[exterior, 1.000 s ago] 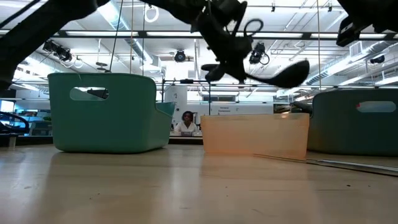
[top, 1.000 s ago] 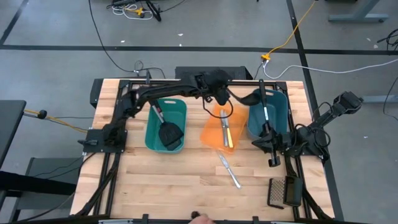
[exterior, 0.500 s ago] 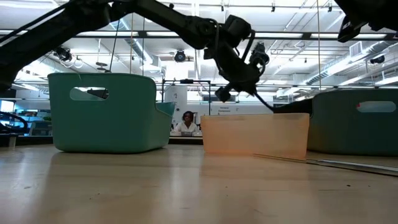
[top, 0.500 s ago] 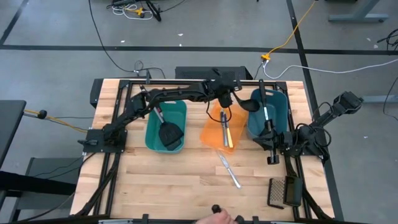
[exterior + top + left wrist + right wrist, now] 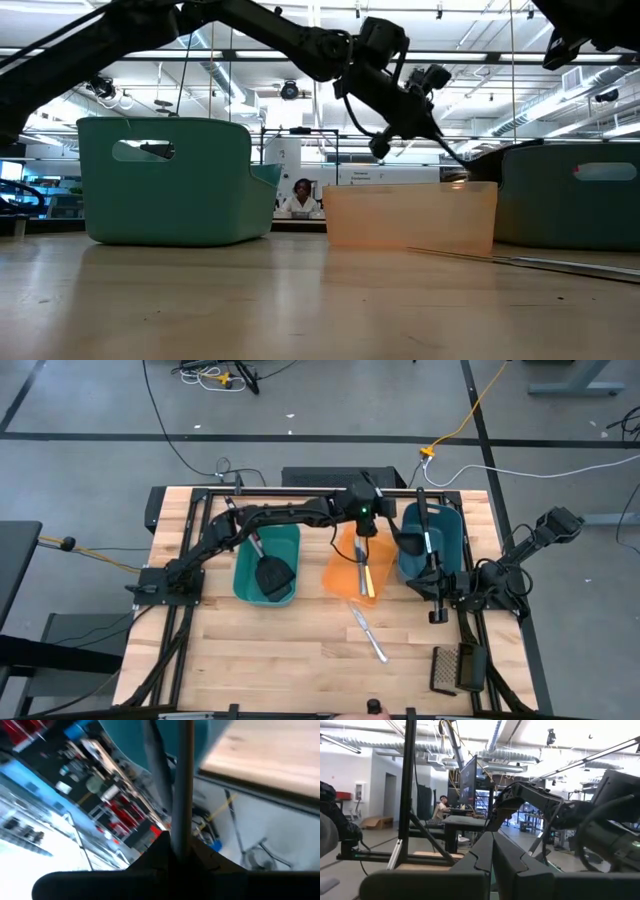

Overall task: Pick & Place Kitchen Items
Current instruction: Put the black serving spoon into the blue bin

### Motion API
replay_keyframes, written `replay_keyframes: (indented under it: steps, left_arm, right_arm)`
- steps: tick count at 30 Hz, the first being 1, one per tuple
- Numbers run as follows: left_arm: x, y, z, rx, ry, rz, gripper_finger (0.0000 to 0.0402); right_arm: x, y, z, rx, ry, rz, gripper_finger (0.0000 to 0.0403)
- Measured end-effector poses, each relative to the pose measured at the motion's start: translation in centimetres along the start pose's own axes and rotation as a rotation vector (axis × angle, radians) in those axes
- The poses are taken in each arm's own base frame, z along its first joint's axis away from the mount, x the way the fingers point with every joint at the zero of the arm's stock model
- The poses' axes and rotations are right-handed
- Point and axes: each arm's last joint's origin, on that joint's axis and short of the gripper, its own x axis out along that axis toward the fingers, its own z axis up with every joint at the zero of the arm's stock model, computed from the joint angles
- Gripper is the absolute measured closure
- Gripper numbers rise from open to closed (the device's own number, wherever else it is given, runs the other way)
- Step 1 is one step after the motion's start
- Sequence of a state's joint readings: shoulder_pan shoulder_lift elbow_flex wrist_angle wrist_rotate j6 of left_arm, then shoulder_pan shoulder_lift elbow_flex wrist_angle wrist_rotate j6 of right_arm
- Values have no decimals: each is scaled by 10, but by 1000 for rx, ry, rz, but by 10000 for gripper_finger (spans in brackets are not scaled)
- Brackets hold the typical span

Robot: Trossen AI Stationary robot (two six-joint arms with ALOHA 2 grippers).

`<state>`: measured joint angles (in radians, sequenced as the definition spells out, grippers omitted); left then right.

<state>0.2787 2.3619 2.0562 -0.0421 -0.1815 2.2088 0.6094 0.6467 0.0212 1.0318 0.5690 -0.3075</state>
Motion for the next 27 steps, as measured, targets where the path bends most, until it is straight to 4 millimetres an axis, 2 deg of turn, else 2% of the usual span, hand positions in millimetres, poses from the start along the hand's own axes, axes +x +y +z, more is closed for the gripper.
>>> replay_keyframes:
  steps: [8,14,19,27]
  left_arm:
    - [2,5,12,2,-64,68,368]
    - [15,-10,24,19,-75,40,368]
    - [17,-16,24,-4,-115,21,368]
    - [16,-12,30,39,-131,39,368]
  right_arm:
    - [0,-1,-1,-3,16,-39,390]
    - [0,-1,-1,-1,20,-39,390]
    - [0,-1,-1,-2,24,-46,389]
    - [0,-1,-2,-5,28,-46,389]
